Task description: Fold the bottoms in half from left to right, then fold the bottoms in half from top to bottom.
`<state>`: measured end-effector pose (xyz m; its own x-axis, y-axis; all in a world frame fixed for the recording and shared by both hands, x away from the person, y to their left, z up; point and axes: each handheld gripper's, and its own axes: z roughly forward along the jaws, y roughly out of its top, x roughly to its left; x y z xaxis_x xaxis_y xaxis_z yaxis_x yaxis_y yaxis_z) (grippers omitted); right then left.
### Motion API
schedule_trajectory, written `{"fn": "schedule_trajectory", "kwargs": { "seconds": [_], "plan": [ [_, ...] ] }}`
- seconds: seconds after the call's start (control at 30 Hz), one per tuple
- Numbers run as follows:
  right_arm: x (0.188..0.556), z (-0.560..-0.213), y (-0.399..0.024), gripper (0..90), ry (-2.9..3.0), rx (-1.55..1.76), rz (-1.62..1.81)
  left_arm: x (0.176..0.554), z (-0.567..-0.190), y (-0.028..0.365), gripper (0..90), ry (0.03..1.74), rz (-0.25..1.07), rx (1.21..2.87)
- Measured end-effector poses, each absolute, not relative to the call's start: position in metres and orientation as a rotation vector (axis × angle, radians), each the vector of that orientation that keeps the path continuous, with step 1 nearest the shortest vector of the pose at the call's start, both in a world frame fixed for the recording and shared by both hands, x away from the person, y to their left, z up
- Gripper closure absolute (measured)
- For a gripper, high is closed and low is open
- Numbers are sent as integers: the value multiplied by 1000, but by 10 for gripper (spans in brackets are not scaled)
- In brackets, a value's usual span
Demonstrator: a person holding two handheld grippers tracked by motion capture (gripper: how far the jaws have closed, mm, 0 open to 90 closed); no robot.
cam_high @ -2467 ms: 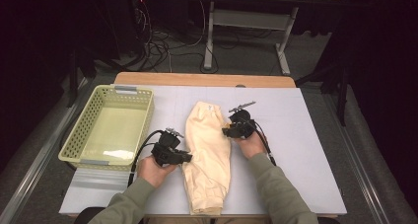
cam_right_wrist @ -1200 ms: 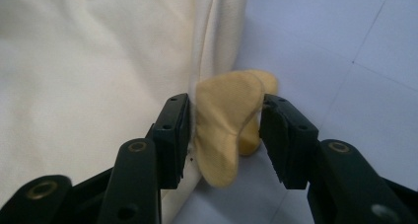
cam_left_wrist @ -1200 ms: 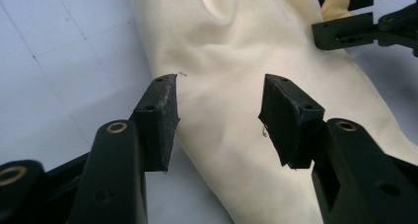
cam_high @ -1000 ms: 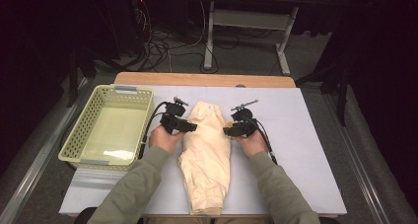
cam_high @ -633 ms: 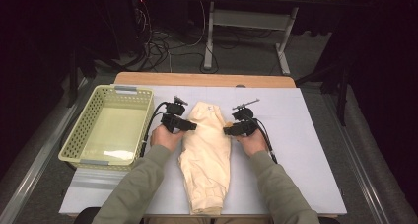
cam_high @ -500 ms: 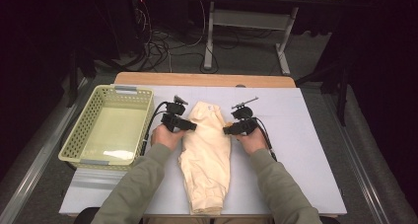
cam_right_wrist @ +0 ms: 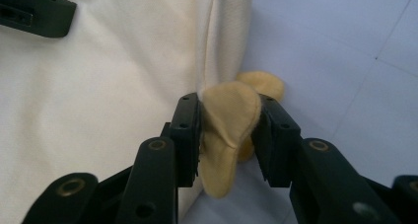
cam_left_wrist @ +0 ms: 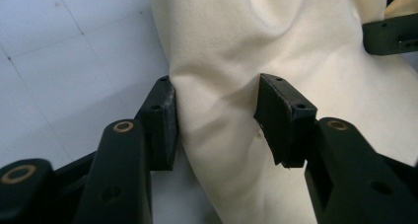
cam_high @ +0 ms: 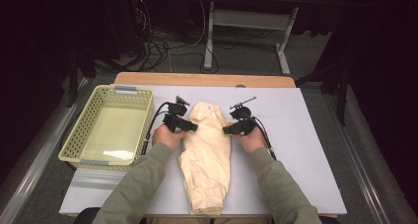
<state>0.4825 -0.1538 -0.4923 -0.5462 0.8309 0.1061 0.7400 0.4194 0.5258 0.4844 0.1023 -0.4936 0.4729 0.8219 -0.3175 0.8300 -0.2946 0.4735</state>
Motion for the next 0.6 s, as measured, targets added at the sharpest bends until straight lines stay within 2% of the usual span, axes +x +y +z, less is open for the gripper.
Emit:
{"fn": "schedule_trajectory", "kwargs": {
  "seconds": [0.1,0.23,0.3,0.6],
  "plan": [
    [483,-493,-151,681,2509,1375,794,485,-495,101,549,1361,-15,2141],
    [483,-493,-151,749,2518,1370,799,484,-495,100,595,1358,-24,2143],
    [483,-493,-151,773,2525,1371,797,484,-496,99,650,1348,-20,2150],
    [484,-493,-151,798,2543,1364,813,485,-496,98,782,1323,-16,2165]
  ]
}}
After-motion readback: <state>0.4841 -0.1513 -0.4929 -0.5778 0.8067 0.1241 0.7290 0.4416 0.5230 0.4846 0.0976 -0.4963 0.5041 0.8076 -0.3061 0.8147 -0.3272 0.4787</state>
